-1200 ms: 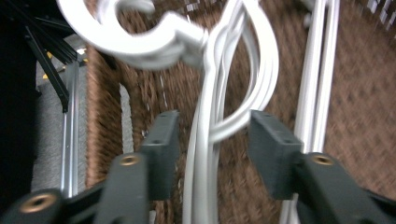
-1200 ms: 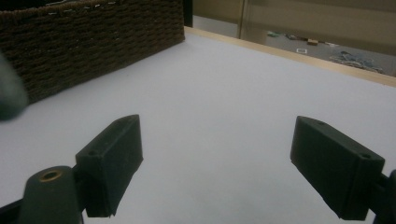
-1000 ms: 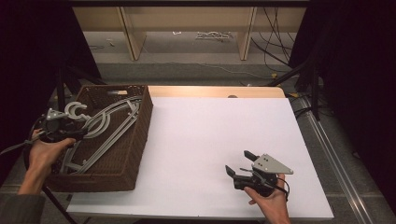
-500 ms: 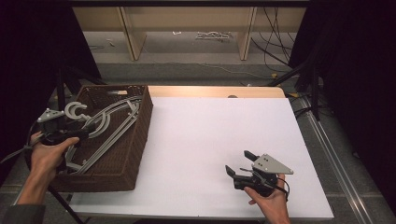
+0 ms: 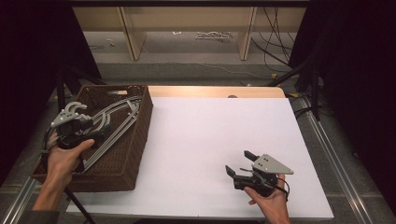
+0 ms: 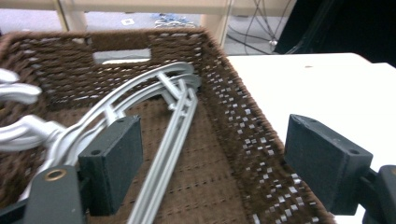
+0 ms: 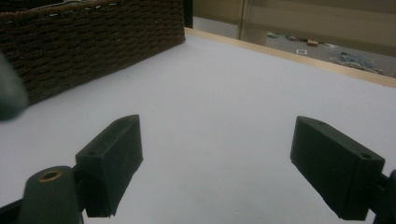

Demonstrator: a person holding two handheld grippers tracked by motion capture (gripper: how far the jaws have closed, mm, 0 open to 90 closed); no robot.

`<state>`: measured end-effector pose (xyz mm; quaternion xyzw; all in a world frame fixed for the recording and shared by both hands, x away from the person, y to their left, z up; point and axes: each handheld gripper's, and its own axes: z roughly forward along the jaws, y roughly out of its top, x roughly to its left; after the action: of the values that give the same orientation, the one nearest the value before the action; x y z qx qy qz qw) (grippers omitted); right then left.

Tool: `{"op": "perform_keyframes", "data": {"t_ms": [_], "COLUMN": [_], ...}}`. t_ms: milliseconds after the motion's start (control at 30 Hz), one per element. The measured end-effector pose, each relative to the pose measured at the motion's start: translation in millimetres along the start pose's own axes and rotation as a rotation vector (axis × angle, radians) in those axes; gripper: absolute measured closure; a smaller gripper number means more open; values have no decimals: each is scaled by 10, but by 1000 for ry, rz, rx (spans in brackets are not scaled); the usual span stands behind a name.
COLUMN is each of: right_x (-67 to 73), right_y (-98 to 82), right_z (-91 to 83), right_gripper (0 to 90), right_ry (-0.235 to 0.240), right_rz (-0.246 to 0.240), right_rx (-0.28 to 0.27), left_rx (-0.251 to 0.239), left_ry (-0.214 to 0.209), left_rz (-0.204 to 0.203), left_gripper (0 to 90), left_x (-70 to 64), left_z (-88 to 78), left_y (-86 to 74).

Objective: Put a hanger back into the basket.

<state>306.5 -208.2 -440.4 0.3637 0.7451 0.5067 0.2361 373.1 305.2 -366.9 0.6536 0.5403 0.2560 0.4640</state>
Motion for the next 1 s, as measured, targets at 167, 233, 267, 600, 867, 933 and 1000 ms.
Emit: {"op": "perform_keyframes", "data": {"t_ms": [167, 233, 267, 600, 867, 933, 1000], "right_x": [-9, -6, -6, -4, 0, 0, 3], "right_y": [0, -2, 0, 2, 1, 3, 1], "right_z": [1, 8, -1, -4, 1, -2, 2], "right_gripper": [177, 177, 177, 177, 177, 177, 178], "right_ry": [-7, -4, -5, -2, -5, -2, -4], "right_rz": [-7, -3, -5, -5, -5, -6, -4], "right_rx": [-6, -14, -8, -5, -14, -8, -15], "left_rx": [-8, -14, -13, -38, -56, -62, -63], "left_ry": [-42, -59, -67, -157, -202, -216, -224], "left_rz": [13, 15, 20, 69, 93, 101, 107], "left_gripper": [176, 175, 172, 172, 172, 171, 171], "left_x": [-172, -242, -275, -643, -875, -936, -974], "left_z": [25, 36, 38, 26, 66, 74, 80], "left_y": [2, -4, -5, -13, -78, -94, -103]}}
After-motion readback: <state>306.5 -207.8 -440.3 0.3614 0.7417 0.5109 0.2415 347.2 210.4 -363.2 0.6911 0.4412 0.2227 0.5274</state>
